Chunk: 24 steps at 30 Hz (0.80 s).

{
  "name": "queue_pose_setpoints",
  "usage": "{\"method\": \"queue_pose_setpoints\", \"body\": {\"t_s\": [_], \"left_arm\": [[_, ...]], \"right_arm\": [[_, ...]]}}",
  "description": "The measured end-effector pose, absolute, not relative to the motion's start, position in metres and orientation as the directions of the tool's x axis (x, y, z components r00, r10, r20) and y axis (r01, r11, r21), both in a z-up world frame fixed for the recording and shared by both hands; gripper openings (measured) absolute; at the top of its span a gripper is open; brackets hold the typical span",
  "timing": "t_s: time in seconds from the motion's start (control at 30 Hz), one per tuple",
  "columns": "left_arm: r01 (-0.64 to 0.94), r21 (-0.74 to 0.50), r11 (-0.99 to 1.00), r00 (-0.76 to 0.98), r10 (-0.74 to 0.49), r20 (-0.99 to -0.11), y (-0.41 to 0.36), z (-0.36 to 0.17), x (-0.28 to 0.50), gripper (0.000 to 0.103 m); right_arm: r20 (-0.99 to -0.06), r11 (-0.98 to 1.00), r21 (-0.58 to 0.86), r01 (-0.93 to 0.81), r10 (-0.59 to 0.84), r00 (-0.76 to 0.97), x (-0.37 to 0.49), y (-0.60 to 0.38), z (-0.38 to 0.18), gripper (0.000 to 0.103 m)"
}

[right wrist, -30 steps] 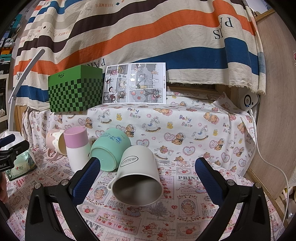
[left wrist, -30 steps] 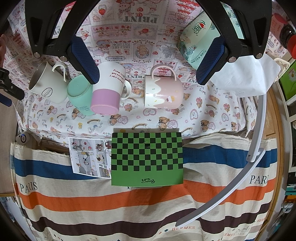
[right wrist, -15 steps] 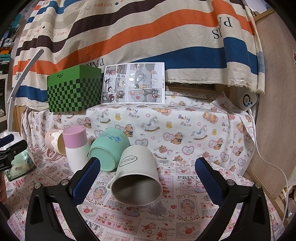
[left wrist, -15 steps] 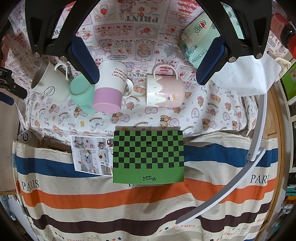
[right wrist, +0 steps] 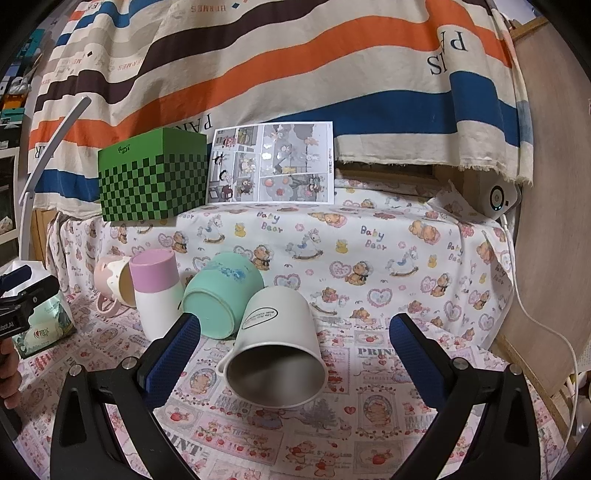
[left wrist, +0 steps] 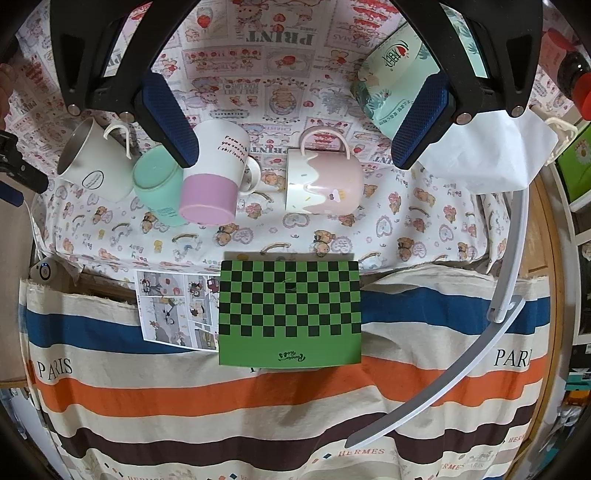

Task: Flip cup upside down
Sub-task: 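Move the right tool to the white labeled mug and close on it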

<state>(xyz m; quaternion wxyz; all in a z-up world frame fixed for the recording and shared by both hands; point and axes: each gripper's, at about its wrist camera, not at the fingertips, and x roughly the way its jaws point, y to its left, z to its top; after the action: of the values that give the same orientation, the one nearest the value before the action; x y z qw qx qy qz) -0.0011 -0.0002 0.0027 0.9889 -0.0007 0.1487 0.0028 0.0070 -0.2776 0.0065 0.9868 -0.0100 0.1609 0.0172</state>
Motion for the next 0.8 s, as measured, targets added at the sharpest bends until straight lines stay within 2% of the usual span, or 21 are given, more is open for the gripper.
{"method": "queue_pose_setpoints", "body": {"t_s": [0.13, 0.27, 0.4, 0.47, 0.53, 0.63, 0.8], "left_arm": [[0.014, 0.001, 1.0, 0.956, -0.013, -0.294, -0.001, 0.003, -0.002, 0.103], [0.019, 0.001, 1.0, 0.955, -0.018, -0.295, -0.002, 0.003, -0.001, 0.103], [0.043, -0.007, 0.999, 0.953, -0.043, -0.301, -0.003, 0.002, 0.0, 0.103], [0.054, 0.0, 0.999, 0.955, -0.052, -0.292, -0.006, 0.003, -0.002, 0.103], [0.052, 0.006, 0.999, 0.954, -0.048, -0.296, -0.007, 0.003, -0.002, 0.103], [0.038, 0.004, 0.999, 0.953, -0.034, -0.3, -0.006, 0.002, -0.002, 0.103], [0.036, 0.009, 0.999, 0.953, -0.032, -0.301, -0.004, 0.002, -0.002, 0.103]], "right_arm": [[-0.34, 0.998, 0.018, -0.067, 0.069, 0.938, 0.008, -0.28, 0.015, 0.103], [-0.373, 0.984, 0.122, -0.129, 0.166, 0.913, 0.01, -0.289, 0.037, 0.103], [-0.461, 0.961, 0.233, -0.15, 0.245, 0.853, 0.033, -0.297, 0.058, 0.103], [-0.529, 0.949, 0.282, -0.139, 0.274, 0.803, 0.054, -0.3, 0.065, 0.096], [-0.605, 0.938, 0.323, -0.122, 0.304, 0.736, 0.078, -0.302, 0.065, 0.095], [-0.711, 0.947, 0.309, -0.09, 0.293, 0.639, 0.114, -0.298, 0.054, 0.095], [-0.866, 0.988, 0.118, -0.103, 0.153, 0.477, 0.161, -0.273, 0.022, 0.094]]}}
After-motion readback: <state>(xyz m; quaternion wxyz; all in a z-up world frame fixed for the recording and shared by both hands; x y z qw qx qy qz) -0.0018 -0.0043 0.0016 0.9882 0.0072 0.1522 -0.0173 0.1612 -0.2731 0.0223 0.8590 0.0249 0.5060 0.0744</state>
